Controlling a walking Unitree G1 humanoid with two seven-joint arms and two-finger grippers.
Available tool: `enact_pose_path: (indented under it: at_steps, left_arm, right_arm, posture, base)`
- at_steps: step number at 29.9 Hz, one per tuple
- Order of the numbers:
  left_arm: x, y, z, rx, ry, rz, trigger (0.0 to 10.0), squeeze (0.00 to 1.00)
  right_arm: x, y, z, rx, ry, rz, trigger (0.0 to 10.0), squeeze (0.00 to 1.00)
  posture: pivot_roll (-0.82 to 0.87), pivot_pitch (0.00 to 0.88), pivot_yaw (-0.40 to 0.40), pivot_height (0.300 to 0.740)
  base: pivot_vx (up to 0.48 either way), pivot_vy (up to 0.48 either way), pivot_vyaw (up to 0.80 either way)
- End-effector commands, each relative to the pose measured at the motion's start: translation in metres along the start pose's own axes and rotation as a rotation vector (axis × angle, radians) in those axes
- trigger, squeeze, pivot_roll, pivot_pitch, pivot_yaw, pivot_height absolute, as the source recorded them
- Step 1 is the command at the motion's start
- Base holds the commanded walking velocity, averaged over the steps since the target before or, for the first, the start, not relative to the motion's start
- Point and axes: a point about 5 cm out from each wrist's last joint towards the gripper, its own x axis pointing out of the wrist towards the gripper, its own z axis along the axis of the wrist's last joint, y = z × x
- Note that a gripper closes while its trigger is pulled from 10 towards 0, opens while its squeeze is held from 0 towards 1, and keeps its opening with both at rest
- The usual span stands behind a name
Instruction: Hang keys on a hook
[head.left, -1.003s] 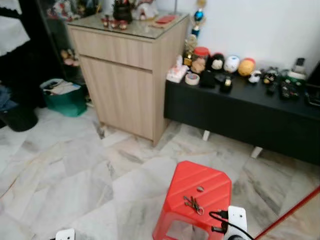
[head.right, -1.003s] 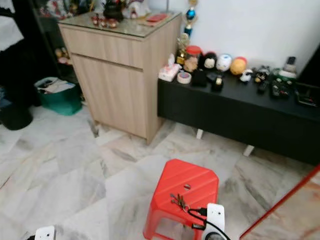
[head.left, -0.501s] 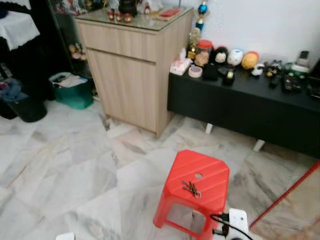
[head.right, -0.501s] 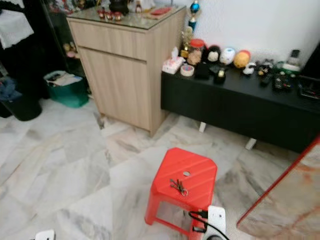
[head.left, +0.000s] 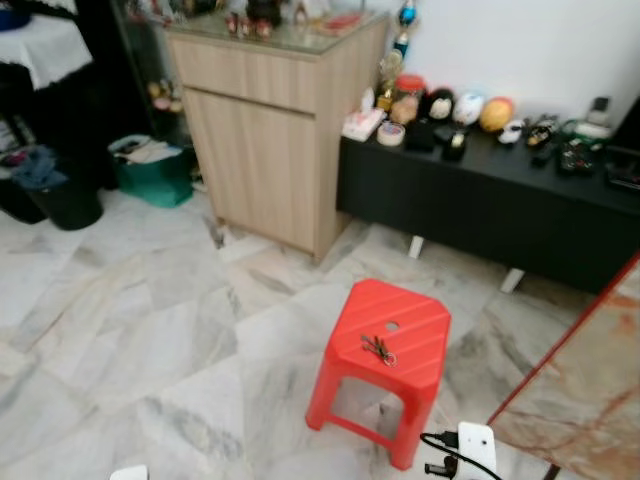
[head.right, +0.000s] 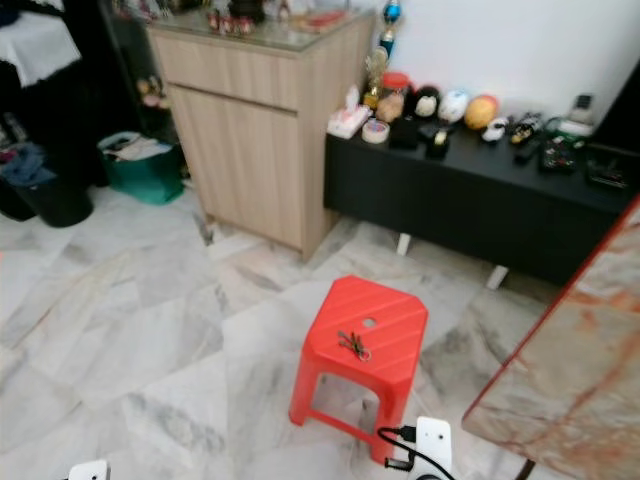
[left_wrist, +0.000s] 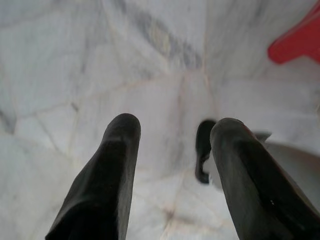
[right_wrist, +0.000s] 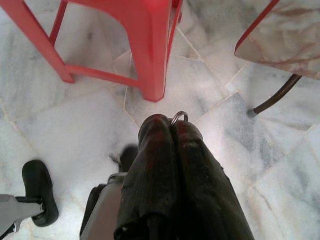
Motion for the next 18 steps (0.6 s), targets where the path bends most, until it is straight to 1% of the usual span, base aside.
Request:
enact_pose_path:
  at_steps: [1,4,5,6,18]
  left_arm:
    - [-0.002,-0.001,-0.007,0.006,0.024,-0.002,10.0,0.00]
    - [-0.002,-0.004,-0.008,0.008,0.026,-0.005,10.0,0.00]
    - [-0.002,-0.009,-0.010,0.010,0.029,-0.011,10.0,0.00]
    - [-0.002,-0.011,-0.010,0.011,0.029,-0.013,10.0,0.00]
    - [-0.002,-0.016,-0.011,0.009,0.028,-0.017,10.0,0.00]
  right_arm:
    - [0.000,-0.006,0.001,-0.009,0.003,-0.013,10.0,0.00]
    - [0.000,-0.006,0.001,-0.011,0.003,-0.012,10.0,0.00]
    - [0.000,-0.005,0.001,-0.011,0.004,-0.012,10.0,0.00]
    - [0.000,-0.005,0.001,-0.011,0.005,-0.012,10.0,0.00]
    - [0.000,-0.004,0.000,-0.005,0.009,-0.013,10.0,0.00]
  posture:
    - [0.03,0.000,-0.027,0.736]
    - [0.03,0.000,-0.027,0.736]
    - [0.03,0.000,-0.027,0.736]
    - [0.03,0.000,-0.027,0.736]
    - [0.03,0.000,-0.026,0.736]
  base:
    - [0.000,0.000,0.00]
    - [0.000,0.000,0.00]
    - [0.000,0.000,0.00]
    - [0.000,0.000,0.00]
    - [0.000,0.000,0.00]
